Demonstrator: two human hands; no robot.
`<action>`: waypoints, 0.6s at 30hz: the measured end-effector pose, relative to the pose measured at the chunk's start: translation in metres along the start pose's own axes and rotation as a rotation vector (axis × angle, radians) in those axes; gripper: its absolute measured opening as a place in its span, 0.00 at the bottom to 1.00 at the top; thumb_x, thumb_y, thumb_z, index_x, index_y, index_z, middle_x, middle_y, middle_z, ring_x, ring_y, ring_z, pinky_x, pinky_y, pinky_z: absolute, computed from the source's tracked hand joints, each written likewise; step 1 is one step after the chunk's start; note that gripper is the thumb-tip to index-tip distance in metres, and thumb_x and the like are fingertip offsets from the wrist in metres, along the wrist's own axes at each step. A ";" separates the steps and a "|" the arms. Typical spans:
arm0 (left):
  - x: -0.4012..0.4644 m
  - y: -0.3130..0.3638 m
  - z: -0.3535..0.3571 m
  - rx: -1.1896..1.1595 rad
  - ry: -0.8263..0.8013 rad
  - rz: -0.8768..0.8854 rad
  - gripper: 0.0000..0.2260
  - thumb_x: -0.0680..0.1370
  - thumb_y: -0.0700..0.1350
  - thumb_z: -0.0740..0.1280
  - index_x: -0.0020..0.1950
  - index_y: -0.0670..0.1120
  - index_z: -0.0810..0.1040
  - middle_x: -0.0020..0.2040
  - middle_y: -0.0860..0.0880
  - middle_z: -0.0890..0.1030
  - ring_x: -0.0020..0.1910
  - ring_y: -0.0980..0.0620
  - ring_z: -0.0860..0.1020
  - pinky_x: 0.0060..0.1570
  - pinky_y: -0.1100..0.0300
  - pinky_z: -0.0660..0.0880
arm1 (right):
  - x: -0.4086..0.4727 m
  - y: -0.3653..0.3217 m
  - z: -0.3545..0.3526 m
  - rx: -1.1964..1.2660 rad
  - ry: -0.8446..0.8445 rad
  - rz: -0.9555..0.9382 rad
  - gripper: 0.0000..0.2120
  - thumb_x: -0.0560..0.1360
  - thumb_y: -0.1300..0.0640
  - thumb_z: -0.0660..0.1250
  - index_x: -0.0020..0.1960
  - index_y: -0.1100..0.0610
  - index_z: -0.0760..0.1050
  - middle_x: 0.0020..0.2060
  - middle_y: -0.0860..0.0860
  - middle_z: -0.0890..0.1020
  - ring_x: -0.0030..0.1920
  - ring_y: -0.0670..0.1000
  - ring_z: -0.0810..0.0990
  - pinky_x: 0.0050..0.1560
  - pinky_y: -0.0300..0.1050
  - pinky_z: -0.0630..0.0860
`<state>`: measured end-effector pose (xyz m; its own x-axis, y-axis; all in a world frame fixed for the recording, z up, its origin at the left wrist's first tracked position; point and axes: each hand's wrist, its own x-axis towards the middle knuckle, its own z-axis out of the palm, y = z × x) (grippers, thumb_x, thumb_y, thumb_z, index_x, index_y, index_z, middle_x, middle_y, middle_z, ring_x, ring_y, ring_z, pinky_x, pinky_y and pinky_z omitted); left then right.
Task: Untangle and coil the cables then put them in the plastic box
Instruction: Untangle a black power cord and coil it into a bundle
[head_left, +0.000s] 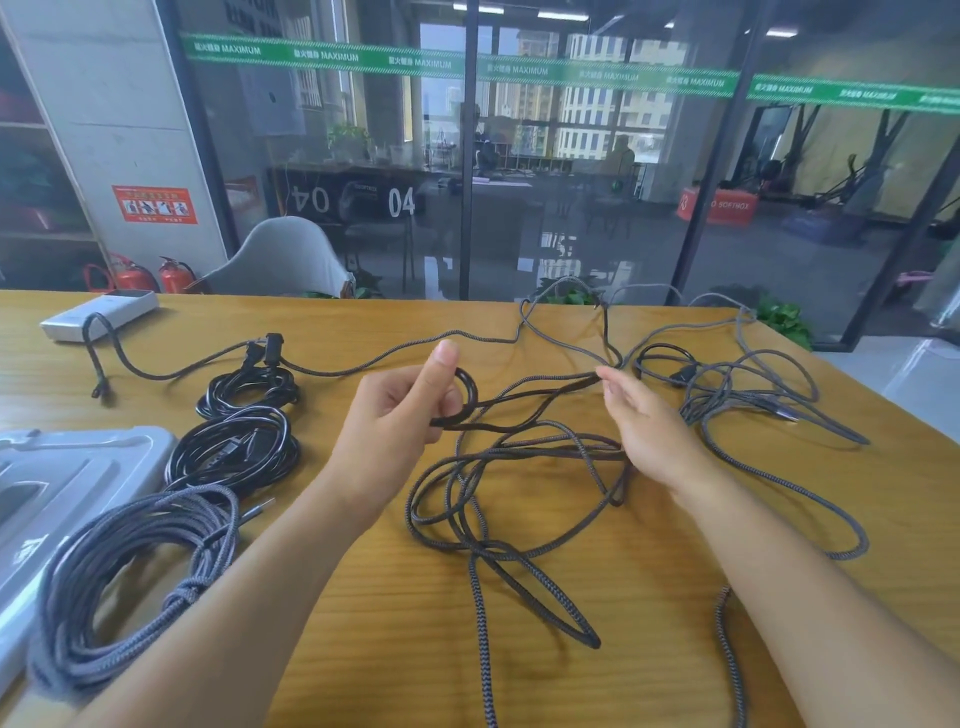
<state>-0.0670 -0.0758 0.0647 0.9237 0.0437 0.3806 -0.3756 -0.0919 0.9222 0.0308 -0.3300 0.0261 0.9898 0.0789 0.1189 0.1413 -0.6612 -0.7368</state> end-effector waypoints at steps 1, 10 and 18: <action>0.001 0.000 -0.001 -0.010 0.006 -0.014 0.26 0.80 0.68 0.60 0.29 0.53 0.71 0.35 0.42 0.65 0.27 0.56 0.60 0.28 0.66 0.58 | 0.000 0.002 -0.001 -0.003 -0.034 -0.023 0.20 0.88 0.46 0.52 0.80 0.39 0.63 0.75 0.47 0.74 0.69 0.46 0.76 0.64 0.45 0.70; 0.000 0.004 -0.004 -0.049 0.020 -0.052 0.26 0.77 0.67 0.57 0.29 0.50 0.69 0.35 0.42 0.65 0.29 0.53 0.58 0.32 0.56 0.54 | -0.005 -0.010 0.017 -0.013 -0.098 -0.176 0.20 0.88 0.55 0.53 0.77 0.42 0.70 0.69 0.39 0.77 0.71 0.42 0.71 0.74 0.45 0.66; 0.005 -0.014 -0.003 0.113 0.054 -0.021 0.27 0.79 0.66 0.59 0.41 0.43 0.82 0.35 0.41 0.68 0.33 0.52 0.66 0.34 0.67 0.67 | -0.018 -0.028 0.010 0.383 -0.106 -0.205 0.18 0.88 0.57 0.57 0.71 0.40 0.76 0.67 0.35 0.79 0.70 0.31 0.70 0.66 0.32 0.66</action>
<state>-0.0577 -0.0713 0.0542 0.9247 0.1002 0.3673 -0.3426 -0.2017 0.9176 0.0088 -0.3050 0.0377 0.9342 0.2690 0.2344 0.3128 -0.3012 -0.9008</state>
